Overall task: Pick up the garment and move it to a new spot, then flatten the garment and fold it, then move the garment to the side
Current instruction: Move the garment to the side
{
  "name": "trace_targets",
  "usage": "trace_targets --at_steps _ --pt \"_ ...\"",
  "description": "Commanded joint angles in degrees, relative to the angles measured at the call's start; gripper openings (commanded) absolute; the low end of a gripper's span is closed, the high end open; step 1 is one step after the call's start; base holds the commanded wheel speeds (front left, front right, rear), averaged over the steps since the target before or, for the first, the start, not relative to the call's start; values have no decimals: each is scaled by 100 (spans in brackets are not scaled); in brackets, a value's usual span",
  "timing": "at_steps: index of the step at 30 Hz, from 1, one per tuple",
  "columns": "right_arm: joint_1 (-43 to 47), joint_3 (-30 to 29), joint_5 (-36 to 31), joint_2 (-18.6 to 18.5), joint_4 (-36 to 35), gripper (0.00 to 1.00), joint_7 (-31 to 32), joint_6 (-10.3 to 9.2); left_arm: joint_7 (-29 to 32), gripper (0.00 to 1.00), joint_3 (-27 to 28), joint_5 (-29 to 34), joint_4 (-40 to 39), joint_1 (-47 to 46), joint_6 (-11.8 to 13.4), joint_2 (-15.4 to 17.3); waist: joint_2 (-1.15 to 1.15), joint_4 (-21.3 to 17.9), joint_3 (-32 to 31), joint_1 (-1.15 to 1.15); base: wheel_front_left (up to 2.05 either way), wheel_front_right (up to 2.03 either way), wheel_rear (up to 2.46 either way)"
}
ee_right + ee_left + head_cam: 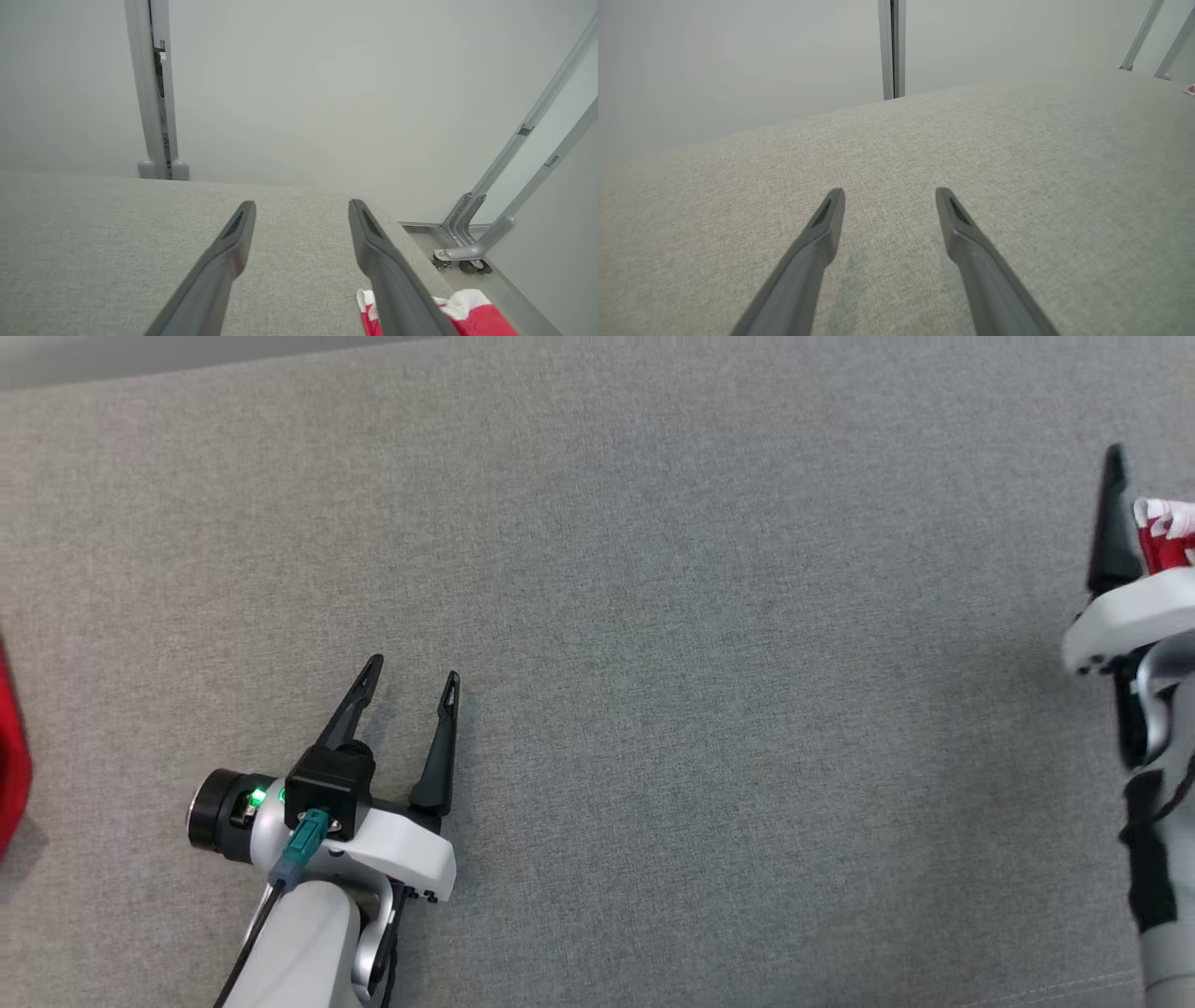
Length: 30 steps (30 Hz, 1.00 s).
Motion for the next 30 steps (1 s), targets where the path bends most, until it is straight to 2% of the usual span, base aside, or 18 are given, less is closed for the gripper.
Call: trace_targets --at_steps 1,6,12,19,30 --pt "237 151 117 94 -203 100 -25 -1 -1 100 38 -36 -10 75 46 -6 0 57 -167 0 0 0 0" --pt "1066 580 530 395 -781 100 -15 -1 0 100 74 -119 35 217 63 -44 0 241 -475 0 0 0 0" --pt "1899 871 870 525 -1120 100 -14 -1 -1 100 185 -197 127 464 125 -76 0 464 -869 0 0 0 0" --pt "2649 1211 1404 532 -1298 100 -15 -1 -1 100 396 -280 204 833 193 -93 0 634 -1333 0 0 0 0" --pt "3250 1403 1716 530 -1552 100 -15 -1 -1 100 725 -325 275 1318 244 -97 0 757 -1982 0 0 0 0"
